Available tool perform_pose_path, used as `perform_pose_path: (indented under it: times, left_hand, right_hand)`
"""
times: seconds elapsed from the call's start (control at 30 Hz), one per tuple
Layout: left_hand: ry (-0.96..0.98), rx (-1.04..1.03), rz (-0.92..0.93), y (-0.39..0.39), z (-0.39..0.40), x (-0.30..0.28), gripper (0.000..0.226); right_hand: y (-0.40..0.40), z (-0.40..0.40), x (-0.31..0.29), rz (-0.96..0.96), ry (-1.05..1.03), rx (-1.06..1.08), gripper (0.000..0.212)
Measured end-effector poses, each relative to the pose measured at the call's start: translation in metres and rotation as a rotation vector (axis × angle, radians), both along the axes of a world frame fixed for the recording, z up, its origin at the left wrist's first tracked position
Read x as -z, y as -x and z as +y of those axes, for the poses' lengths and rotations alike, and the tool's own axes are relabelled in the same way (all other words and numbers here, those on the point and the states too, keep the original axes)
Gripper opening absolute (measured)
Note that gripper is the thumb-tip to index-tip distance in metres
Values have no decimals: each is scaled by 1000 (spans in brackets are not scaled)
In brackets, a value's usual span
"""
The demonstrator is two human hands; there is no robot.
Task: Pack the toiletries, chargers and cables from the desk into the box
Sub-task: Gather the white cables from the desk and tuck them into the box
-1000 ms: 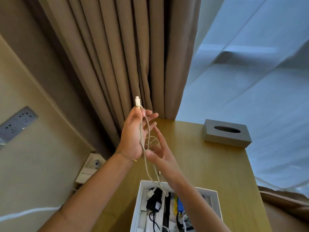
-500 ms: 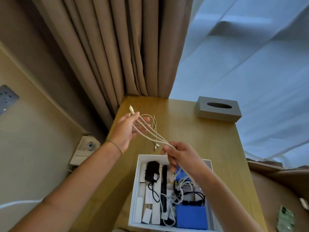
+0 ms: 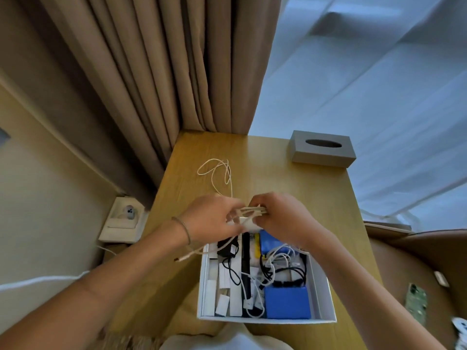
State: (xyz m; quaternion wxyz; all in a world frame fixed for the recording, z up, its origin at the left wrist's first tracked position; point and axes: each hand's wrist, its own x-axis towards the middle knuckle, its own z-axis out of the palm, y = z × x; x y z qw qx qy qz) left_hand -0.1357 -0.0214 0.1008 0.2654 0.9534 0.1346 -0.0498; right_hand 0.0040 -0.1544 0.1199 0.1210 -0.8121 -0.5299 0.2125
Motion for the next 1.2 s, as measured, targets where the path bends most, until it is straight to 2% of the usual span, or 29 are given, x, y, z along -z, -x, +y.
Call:
perform_pose_path:
  times: [0.07, 0.13, 0.23, 0.4, 0.53, 0.63, 0.8, 0.87, 0.93, 1.0, 1.1, 1.13, 1.2]
  left_hand:
    - [380, -111, -34, 4, -1, 10, 8]
    - [671, -211, -101, 10, -5, 18, 9]
    - [1015, -427, -223, 17, -15, 26, 17]
    - [1355, -762, -422, 15, -44, 38, 23]
    - [1509, -966, -562, 9, -58, 38, 25]
    - [1583, -1043, -535, 5, -68, 33, 33]
    - [1515, -1016, -411, 8, -81, 33, 52]
    - [1515, -993, -369, 9, -82, 36, 51]
    - [1453, -933, -287, 12, -79, 39, 42]
    - [1285, -820, -187, 20, -67, 44, 36]
    - [914, -660, -106, 40, -48, 55, 56]
    - [725, -643, -134, 49, -43, 63, 54]
    - [369, -647, -211, 63, -32, 77, 34]
  right_hand:
    - [0, -3, 3, 232, -45, 69, 33]
    - [1, -8, 7, 447, -94, 129, 32]
    - [3, -17, 19, 538, -182, 213, 14]
    - [26, -29, 43, 645, -306, 339, 12]
    - [53, -34, 59, 900, -317, 320, 48]
    - [68, -34, 69, 909, -325, 248, 73]
    - [85, -34, 80, 551, -353, 291, 73]
    - [91, -35, 84, 401, -299, 342, 61]
    - [91, -38, 90, 305, -268, 345, 41]
    - [85, -44, 94, 366, -221, 331, 24]
    - [74, -54, 100, 599, -130, 343, 15]
    - [71, -56, 103, 612, -85, 340, 16]
    - [68, -60, 111, 539, 37, 267, 20]
